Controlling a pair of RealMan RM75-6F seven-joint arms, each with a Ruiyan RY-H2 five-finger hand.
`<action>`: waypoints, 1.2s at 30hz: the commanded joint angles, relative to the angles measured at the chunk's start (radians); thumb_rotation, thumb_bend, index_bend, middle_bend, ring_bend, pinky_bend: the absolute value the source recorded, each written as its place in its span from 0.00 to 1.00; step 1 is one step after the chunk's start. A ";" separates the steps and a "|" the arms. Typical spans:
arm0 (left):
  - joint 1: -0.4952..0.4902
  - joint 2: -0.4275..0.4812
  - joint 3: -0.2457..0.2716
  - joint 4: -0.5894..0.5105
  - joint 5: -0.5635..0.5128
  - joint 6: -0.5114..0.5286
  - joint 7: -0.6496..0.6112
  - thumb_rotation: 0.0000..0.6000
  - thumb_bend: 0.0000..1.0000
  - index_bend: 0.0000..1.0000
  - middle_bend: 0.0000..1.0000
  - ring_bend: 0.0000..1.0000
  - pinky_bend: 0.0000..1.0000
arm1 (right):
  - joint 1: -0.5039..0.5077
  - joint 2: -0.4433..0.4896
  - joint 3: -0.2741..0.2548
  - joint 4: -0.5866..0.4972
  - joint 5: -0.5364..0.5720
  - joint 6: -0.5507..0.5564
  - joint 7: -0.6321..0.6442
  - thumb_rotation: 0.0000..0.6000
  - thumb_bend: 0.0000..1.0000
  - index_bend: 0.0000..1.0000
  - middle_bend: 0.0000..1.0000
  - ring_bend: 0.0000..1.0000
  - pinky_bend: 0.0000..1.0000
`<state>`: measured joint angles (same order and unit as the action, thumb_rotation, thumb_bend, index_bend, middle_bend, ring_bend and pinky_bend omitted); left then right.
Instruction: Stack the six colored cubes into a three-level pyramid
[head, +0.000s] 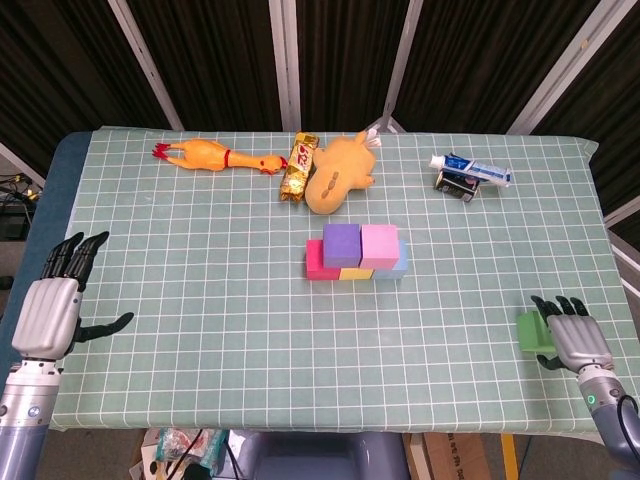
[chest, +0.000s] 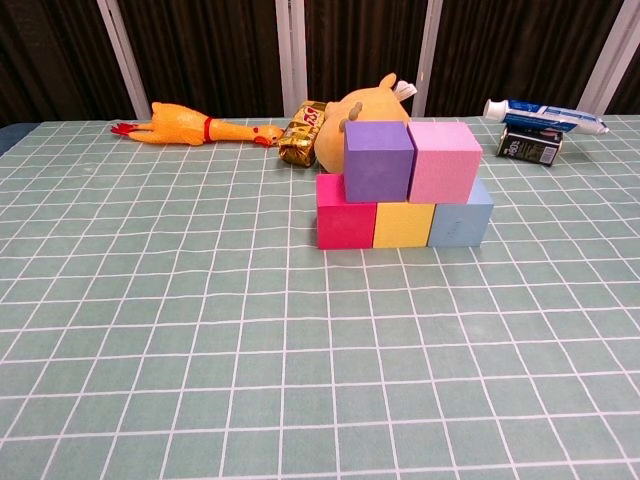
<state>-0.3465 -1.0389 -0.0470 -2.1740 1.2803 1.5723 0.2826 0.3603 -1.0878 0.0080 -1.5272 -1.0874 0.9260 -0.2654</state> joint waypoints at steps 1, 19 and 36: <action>0.004 0.000 -0.006 0.001 0.000 -0.006 0.000 1.00 0.13 0.00 0.09 0.00 0.01 | 0.008 -0.024 0.002 0.033 0.005 -0.007 -0.011 1.00 0.29 0.00 0.25 0.09 0.00; 0.030 0.009 -0.043 -0.001 -0.001 -0.041 -0.013 1.00 0.13 0.00 0.09 0.00 0.01 | 0.005 0.000 0.027 -0.037 -0.042 0.073 -0.013 1.00 0.36 0.00 0.40 0.27 0.00; 0.038 0.037 -0.061 0.007 -0.074 -0.105 -0.007 1.00 0.13 0.00 0.09 0.00 0.01 | 0.285 0.280 0.263 -0.471 0.224 0.028 -0.288 1.00 0.36 0.00 0.40 0.27 0.00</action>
<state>-0.3079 -1.0048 -0.1055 -2.1669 1.2126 1.4736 0.2764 0.5611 -0.8634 0.2061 -1.9235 -0.9590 0.9759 -0.4774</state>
